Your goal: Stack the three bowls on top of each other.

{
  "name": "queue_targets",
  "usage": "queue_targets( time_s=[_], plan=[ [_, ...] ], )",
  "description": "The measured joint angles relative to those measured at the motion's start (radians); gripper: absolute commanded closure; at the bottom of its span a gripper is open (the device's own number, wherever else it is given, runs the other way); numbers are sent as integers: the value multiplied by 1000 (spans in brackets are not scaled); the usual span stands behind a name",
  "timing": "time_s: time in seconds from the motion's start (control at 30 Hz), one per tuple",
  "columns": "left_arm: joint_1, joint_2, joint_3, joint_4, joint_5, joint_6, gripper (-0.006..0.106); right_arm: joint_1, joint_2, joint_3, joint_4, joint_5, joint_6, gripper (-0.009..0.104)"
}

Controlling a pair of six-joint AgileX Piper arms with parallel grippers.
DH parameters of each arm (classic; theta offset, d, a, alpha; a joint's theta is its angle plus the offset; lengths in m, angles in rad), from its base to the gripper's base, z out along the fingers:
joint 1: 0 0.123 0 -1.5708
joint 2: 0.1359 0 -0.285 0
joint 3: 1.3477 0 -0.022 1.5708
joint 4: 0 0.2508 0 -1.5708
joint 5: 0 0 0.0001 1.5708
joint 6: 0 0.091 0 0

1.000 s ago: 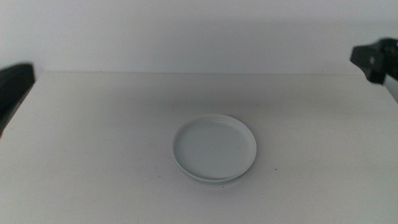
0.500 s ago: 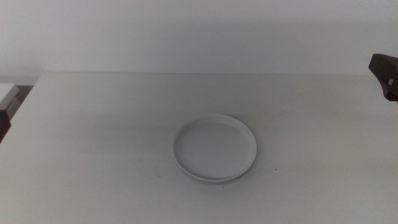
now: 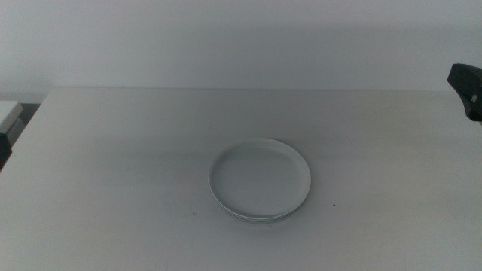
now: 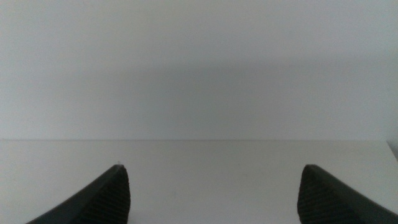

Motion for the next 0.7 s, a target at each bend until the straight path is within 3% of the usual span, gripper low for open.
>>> queue_targets(
  time_s=[0.2, 0.4, 0.57, 0.7],
  plan=[
    [0, -4, 17, 2, -34, 0, 7, 0, -81, 18, 0, -7, 0, 2],
    [6, -130, 212, 11, -167, 0, 7, -14, -266, 205, -19, -31, 0, 2],
    [6, -246, 388, 11, -175, 0, 7, -121, -499, 431, -45, -29, 0, 2],
    [6, -304, 478, 11, -190, 0, 7, -197, -694, 537, -106, -22, 0, 2]
  ],
)
